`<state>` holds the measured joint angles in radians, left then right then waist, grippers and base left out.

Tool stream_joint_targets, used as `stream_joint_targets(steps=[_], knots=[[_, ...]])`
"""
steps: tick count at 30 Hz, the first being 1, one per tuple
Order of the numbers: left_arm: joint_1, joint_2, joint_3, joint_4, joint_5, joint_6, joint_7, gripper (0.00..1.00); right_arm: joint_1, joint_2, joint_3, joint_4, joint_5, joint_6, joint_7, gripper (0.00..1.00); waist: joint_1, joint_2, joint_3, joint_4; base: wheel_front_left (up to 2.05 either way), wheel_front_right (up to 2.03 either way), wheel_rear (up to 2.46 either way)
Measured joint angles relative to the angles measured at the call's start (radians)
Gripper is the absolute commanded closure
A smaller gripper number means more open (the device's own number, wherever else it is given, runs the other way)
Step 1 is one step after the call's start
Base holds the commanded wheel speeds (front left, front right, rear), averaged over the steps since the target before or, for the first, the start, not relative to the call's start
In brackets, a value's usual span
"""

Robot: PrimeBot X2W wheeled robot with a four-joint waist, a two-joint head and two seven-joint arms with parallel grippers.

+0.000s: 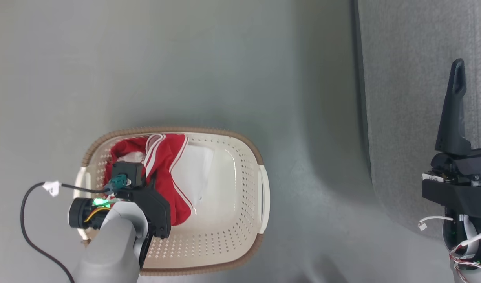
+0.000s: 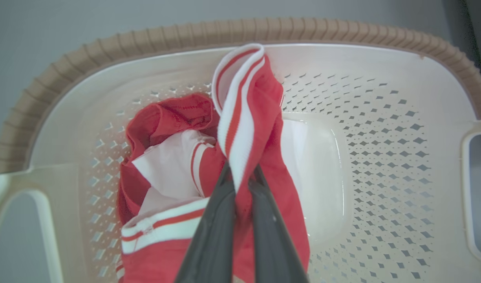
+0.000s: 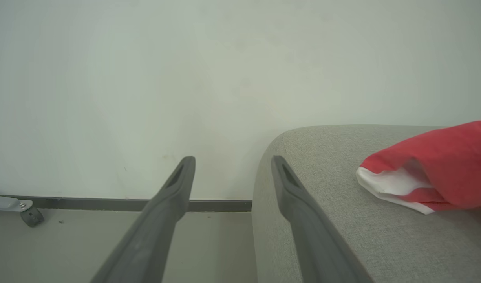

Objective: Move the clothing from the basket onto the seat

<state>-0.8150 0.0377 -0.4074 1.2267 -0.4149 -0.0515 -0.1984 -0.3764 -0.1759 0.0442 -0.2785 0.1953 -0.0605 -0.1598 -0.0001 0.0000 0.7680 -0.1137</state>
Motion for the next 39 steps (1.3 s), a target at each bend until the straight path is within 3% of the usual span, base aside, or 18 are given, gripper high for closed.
stream_joint_targets(steps=[26, 39], knots=[[0.178, -0.006, 0.019, -0.077, -0.038, -0.029, -0.046, 1.0, 0.162, 0.002, 0.009, 0.215, 0.051, 0.034, -0.018, 0.0, 0.0, 0.0, -0.368, 0.076, 0.0, 0.0, 0.0], [0.303, -0.004, 0.085, -0.266, -0.07, 0.0, -0.05, 1.0, 0.287, 0.009, 0.03, 0.239, 0.061, 0.043, -0.017, 0.0, -0.0001, -0.0001, -0.563, 0.104, 0.0, 0.0, 0.0]])
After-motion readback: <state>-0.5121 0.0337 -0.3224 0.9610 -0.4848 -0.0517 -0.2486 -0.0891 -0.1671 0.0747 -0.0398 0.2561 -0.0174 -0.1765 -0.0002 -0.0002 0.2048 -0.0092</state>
